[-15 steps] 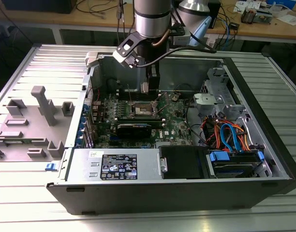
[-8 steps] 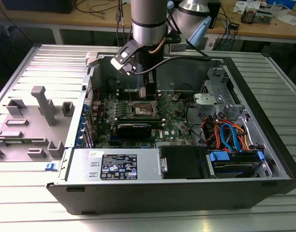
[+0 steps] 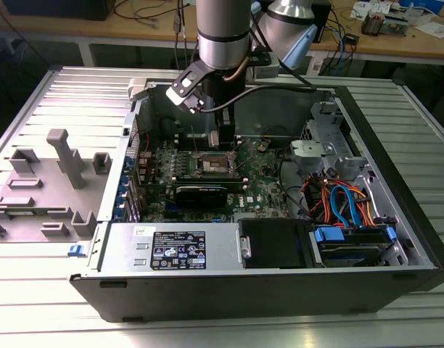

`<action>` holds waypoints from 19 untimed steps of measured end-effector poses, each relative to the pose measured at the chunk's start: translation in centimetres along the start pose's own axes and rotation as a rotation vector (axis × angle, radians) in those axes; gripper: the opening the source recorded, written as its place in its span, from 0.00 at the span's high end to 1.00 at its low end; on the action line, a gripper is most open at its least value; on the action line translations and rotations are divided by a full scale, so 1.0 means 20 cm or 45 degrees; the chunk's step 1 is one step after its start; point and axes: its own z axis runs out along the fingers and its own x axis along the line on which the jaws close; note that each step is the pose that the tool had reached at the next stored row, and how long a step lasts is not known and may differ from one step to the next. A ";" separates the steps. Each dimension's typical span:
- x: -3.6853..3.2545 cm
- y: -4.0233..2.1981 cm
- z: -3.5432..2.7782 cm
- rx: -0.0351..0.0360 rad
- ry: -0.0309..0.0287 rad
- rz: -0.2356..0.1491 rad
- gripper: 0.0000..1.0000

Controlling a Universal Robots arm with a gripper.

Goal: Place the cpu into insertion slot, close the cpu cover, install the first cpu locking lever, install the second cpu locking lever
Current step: 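Place the cpu into insertion slot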

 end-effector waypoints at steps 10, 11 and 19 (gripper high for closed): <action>-0.001 -0.007 0.041 -0.0017 0.0000 0.000 0.46; -0.001 -0.009 0.050 -0.0018 0.0000 0.001 0.46; -0.003 -0.043 0.149 -0.0069 -0.0037 0.048 0.46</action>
